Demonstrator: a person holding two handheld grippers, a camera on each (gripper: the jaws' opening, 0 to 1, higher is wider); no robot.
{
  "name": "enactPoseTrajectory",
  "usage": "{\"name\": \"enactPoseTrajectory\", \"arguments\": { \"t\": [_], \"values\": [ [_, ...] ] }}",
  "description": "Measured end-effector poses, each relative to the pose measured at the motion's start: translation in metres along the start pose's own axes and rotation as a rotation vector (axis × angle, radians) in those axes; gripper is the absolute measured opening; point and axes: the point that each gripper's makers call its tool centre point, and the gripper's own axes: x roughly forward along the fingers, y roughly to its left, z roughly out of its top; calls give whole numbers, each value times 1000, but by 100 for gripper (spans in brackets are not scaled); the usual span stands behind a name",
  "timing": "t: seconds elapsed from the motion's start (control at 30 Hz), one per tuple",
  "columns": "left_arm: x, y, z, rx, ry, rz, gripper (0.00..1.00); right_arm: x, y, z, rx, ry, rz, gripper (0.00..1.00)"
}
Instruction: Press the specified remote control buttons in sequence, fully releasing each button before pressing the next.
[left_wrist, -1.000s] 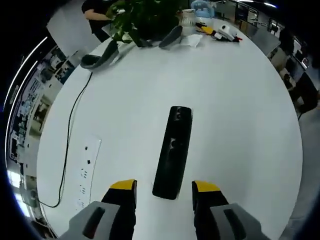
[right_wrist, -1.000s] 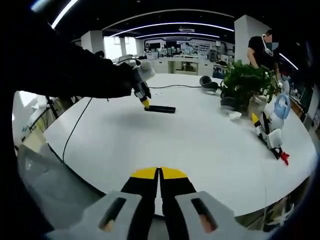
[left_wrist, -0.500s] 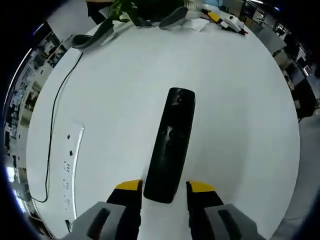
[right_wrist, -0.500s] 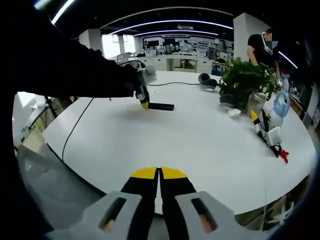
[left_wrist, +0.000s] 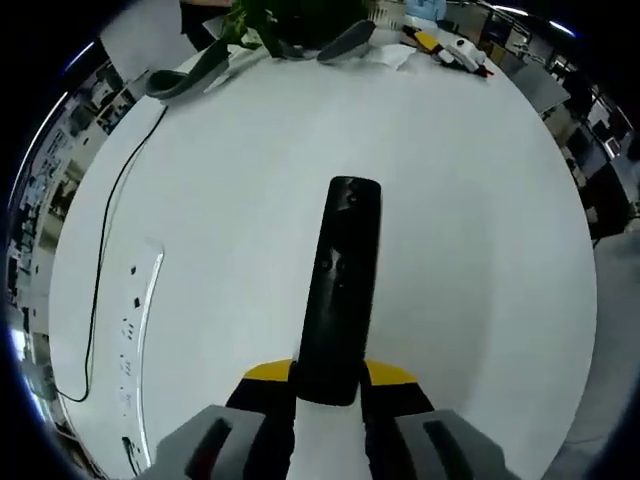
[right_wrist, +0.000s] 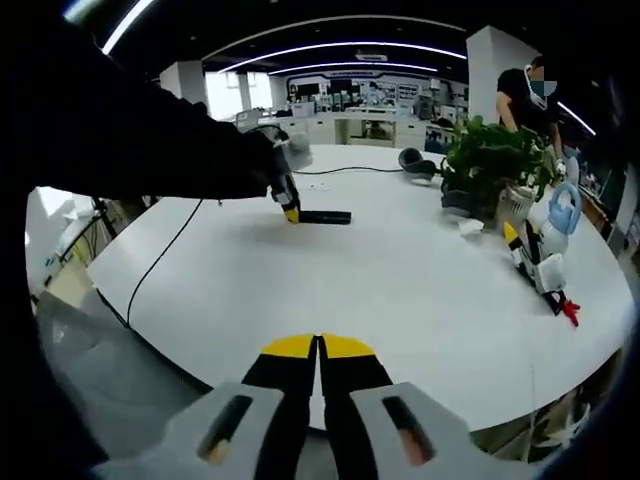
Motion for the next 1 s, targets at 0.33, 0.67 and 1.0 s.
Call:
{"name": "enactPoseTrajectory", "arguments": {
  "t": [0.33, 0.67, 1.0],
  "values": [
    [0, -7, -1, 56, 7, 23, 23, -1, 1, 2, 3, -11, 2, 0],
    [0, -29, -7, 63, 36, 2, 23, -3, 0, 5, 7, -30, 4, 0],
    [-2, -46, -11, 67, 30, -3, 23, -3, 0, 7, 8, -39, 13, 0]
  ]
}}
